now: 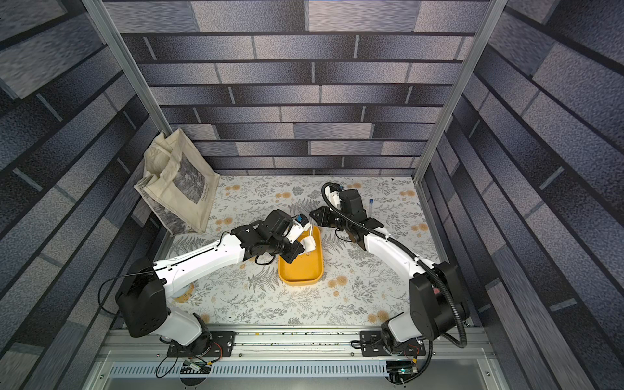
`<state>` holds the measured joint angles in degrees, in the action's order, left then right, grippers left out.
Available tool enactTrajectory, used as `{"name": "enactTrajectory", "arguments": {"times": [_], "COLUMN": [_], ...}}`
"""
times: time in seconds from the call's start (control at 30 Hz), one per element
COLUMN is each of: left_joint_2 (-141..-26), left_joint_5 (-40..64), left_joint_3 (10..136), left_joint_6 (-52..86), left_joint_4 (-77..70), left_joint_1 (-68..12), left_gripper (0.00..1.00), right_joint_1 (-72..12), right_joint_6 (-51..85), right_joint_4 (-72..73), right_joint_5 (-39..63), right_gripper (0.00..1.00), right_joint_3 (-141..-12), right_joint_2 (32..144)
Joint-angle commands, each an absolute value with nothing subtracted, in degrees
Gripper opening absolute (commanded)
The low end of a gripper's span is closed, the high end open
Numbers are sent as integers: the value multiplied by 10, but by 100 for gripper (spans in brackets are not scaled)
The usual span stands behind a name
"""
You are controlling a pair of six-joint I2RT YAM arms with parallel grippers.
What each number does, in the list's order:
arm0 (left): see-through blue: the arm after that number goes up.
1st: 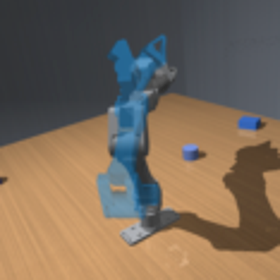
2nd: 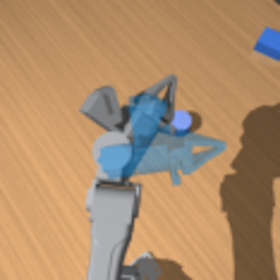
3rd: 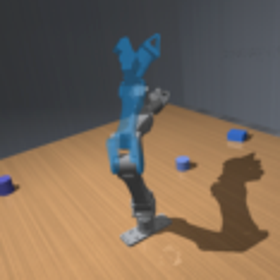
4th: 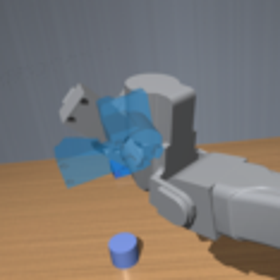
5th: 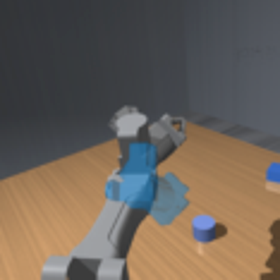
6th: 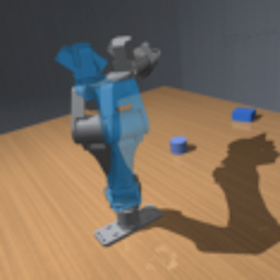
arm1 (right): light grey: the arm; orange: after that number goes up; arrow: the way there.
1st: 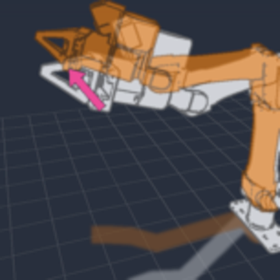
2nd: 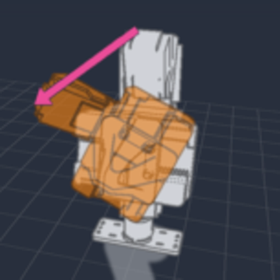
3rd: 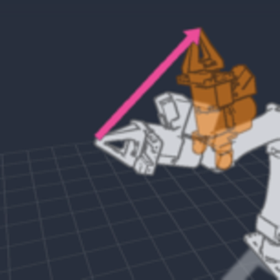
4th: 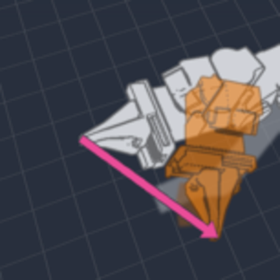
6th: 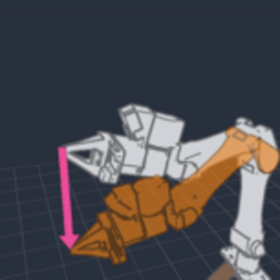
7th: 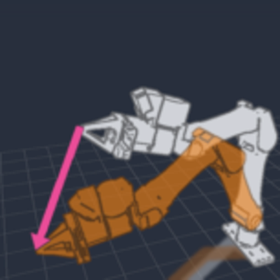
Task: Wipe the exteriors of test tubes
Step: Wipe the dirt from the test tube.
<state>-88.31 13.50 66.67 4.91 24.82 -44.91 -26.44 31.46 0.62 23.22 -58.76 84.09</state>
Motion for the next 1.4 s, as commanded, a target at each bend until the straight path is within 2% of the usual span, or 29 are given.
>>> {"name": "enactTrajectory", "arguments": {"times": [0.0,0.33,0.57,1.37], "left_joint_2": [-899,-975,-991,-890], "left_joint_5": [138,126,120,134], "left_joint_3": [699,831,867,677], "left_joint_6": [50,27,24,79], "left_joint_4": [242,292,307,253], "left_joint_1": [-441,-423,-421,-469], "left_gripper": [2,1,1,1], "right_joint_1": [-260,-260,-254,-233], "right_joint_6": [313,311,308,322], "right_joint_4": [9,7,2,10], "right_joint_5": [237,234,233,247], "right_gripper": [12,12,12,12], "right_joint_3": [-587,-565,-558,-580], "right_joint_2": [830,816,806,815]}}
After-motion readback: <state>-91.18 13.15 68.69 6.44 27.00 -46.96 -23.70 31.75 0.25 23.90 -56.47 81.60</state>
